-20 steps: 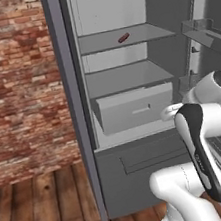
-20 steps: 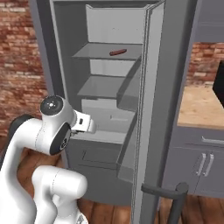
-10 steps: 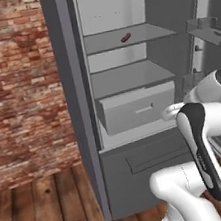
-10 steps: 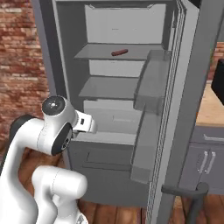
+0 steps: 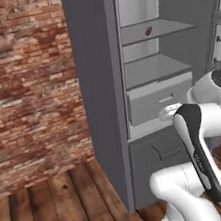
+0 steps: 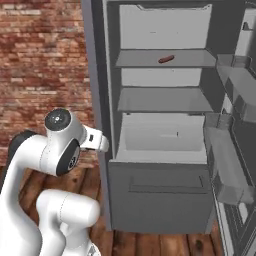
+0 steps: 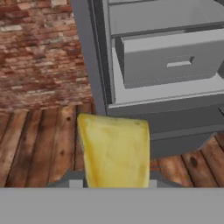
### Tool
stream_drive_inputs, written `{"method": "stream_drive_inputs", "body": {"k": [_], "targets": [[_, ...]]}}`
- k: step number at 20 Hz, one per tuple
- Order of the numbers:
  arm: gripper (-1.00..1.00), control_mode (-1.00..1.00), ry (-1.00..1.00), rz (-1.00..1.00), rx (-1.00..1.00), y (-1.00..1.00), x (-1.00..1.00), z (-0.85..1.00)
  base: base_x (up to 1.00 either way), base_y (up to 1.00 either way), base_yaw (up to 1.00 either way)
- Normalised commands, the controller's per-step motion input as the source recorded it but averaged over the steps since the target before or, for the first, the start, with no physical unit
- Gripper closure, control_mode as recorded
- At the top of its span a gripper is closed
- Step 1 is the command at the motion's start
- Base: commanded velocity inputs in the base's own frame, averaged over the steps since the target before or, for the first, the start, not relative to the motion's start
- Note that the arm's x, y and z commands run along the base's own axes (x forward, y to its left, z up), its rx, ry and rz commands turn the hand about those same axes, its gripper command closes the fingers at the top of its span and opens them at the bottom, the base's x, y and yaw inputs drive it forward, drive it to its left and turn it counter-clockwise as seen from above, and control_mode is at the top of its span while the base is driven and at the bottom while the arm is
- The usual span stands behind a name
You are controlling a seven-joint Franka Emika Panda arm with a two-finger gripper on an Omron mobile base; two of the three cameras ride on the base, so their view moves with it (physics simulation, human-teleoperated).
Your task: Retrieve the sausage and cheese from the fridge and place them on the cutting board on the counter.
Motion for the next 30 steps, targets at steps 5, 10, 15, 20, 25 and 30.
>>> {"method": "stream_drive_inputs", "body": {"k": [5, 10, 15, 20, 25, 30], "targets": [[1.0, 1.0, 0.0, 0.0, 0.0, 0.0, 0.0, 0.0, -0.13, 0.32, -0.67], [1.0, 1.0, 0.0, 0.0, 0.0, 0.0, 0.0, 0.0, -0.24, 0.21, -0.76], [1.0, 1.0, 0.0, 0.0, 0.0, 0.0, 0.0, 0.0, -0.22, 0.18, -0.79], [1.0, 1.0, 0.0, 0.0, 0.0, 0.0, 0.0, 0.0, -0.23, 0.16, -0.78], [1.0, 1.0, 0.0, 0.0, 0.0, 0.0, 0.0, 0.0, -0.24, -0.01, -0.67], [1.0, 1.0, 0.0, 0.0, 0.0, 0.0, 0.0, 0.0, -0.11, -0.27, -0.46]]}}
